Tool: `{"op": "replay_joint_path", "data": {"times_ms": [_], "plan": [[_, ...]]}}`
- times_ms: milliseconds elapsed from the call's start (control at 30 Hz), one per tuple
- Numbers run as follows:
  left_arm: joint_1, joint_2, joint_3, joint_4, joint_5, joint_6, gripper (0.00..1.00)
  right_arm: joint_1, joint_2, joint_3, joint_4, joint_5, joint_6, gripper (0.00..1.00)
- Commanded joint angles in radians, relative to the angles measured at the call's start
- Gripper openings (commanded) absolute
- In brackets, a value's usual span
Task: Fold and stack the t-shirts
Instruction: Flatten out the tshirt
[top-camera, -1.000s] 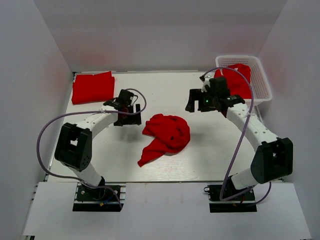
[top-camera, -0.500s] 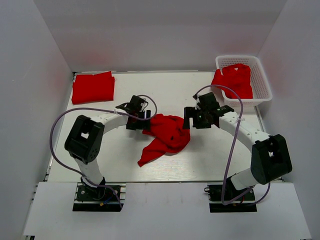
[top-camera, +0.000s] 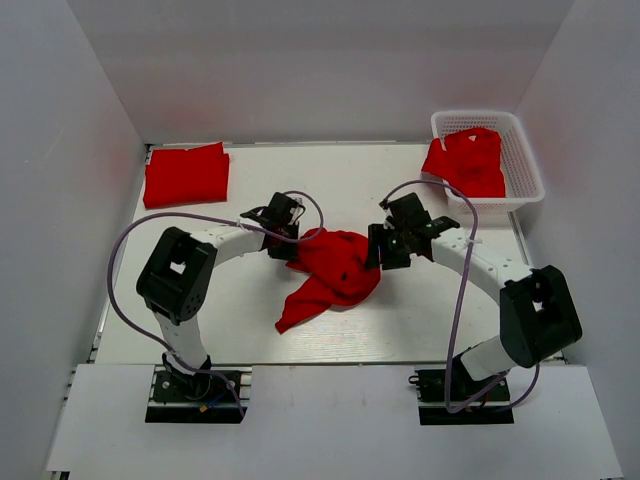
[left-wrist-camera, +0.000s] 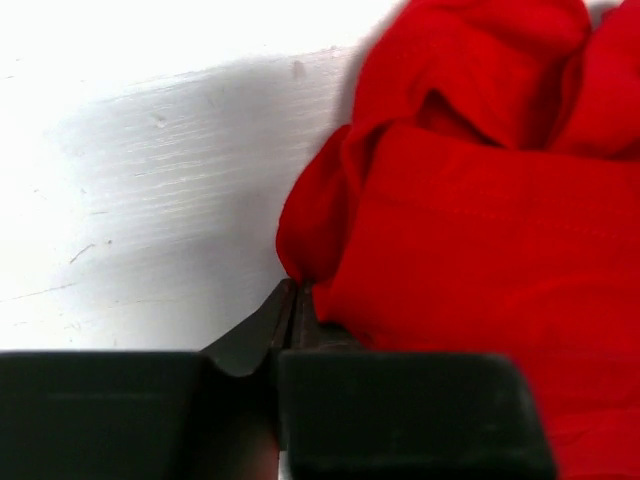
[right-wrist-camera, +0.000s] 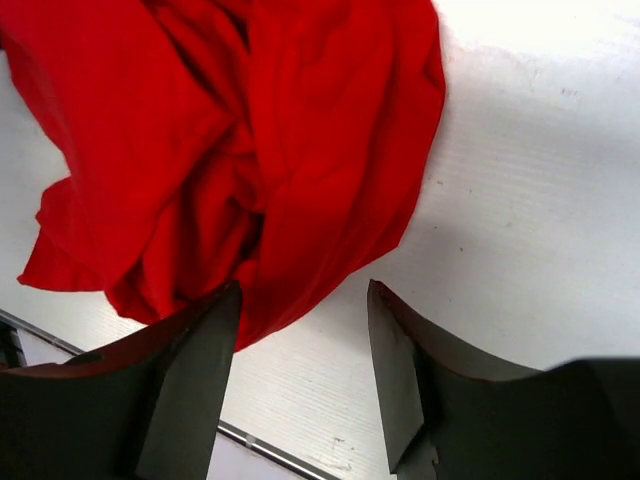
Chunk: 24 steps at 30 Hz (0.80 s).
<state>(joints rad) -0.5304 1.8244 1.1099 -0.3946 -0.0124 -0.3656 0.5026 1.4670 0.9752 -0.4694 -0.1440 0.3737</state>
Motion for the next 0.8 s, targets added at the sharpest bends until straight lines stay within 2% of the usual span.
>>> {"op": "replay_joint_path", "data": {"times_ms": [0,67,100,233,267,333,533,567,633,667,767], "plan": [[-0.006,0.036,-0.005,-0.033,0.037,0.004,0.08,0.002,0.021,-0.009,0.011,-0.017,0.033,0.59],[-0.006,0.023,-0.005,-0.024,0.048,0.016,0.0,0.002,0.024,-0.015,0.008,-0.002,0.04,0.53],[-0.006,0.007,-0.015,-0.024,0.063,0.016,0.0,-0.001,0.026,-0.016,0.005,0.003,0.041,0.53],[-0.006,-0.059,-0.064,0.035,0.106,0.016,0.0,-0.001,0.03,-0.015,-0.014,0.027,0.054,0.4],[-0.006,-0.077,-0.09,0.036,0.097,0.016,0.0,-0.001,0.029,-0.016,-0.012,0.035,0.06,0.23],[-0.006,-0.151,-0.116,0.072,0.075,0.016,0.0,-0.001,0.026,-0.013,-0.018,0.049,0.07,0.0],[0.013,-0.37,-0.153,0.103,-0.058,0.005,0.0,-0.007,-0.051,0.046,-0.048,0.279,0.08,0.0],[0.013,-0.443,-0.121,0.103,-0.149,0.014,0.0,-0.009,-0.091,0.068,-0.045,0.322,0.09,0.0],[0.013,-0.461,-0.087,0.103,-0.181,0.031,0.0,-0.007,-0.105,0.083,-0.051,0.405,0.093,0.0],[0.013,-0.473,-0.064,0.074,-0.258,0.031,0.0,-0.01,-0.125,0.098,-0.048,0.432,0.097,0.0],[0.013,-0.503,0.019,0.039,-0.362,0.074,0.0,-0.016,-0.164,0.146,-0.063,0.555,0.085,0.0]]}}
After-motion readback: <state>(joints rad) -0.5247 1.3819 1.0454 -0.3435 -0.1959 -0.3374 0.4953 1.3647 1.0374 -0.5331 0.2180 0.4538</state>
